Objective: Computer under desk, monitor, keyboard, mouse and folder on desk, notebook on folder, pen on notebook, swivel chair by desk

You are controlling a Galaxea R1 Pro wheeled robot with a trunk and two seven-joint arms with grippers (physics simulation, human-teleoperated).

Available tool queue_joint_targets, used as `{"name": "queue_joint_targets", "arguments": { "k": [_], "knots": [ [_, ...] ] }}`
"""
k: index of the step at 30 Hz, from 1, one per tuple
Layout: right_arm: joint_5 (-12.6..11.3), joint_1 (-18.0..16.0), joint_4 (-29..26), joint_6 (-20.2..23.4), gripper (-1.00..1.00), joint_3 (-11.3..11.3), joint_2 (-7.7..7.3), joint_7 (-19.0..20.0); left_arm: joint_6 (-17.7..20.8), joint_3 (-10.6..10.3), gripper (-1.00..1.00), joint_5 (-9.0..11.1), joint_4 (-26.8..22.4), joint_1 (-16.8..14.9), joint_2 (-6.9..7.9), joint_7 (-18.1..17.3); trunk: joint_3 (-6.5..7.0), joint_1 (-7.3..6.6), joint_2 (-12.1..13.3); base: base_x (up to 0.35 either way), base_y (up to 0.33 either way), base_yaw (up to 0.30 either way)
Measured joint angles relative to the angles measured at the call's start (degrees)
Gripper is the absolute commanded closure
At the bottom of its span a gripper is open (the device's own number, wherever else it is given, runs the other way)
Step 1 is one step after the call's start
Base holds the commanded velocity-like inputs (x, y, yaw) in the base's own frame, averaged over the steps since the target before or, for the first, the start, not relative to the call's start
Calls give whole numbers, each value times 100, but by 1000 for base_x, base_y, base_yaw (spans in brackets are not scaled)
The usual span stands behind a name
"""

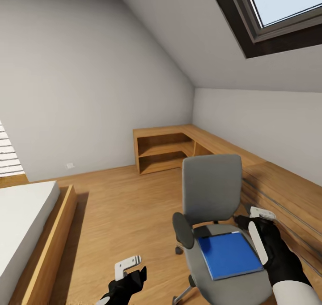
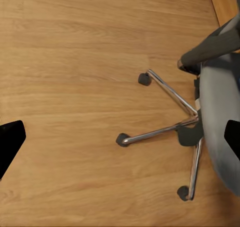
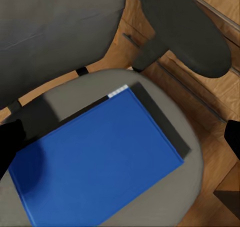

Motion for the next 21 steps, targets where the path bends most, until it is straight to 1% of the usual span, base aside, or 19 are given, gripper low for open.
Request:
{"name": "queue_joint_targets", "arguments": {
  "k": [3,6,21],
  "knots": [
    [-1,0,0,0,-100,-1,-2,3,0,2,-100,4,0,0,0,-2,1,0,0,0,-265,264],
    [0,0,1,-1,-100,0,-5,5,1,11,-100,7,-1,0,0,-1,1,0,0,0,-146,265],
    [0,0,9,-1,-100,0,-7,6,1,28,-100,-4,-1,0,-1,17,1,0,0,0,-23,262]
  ]
}}
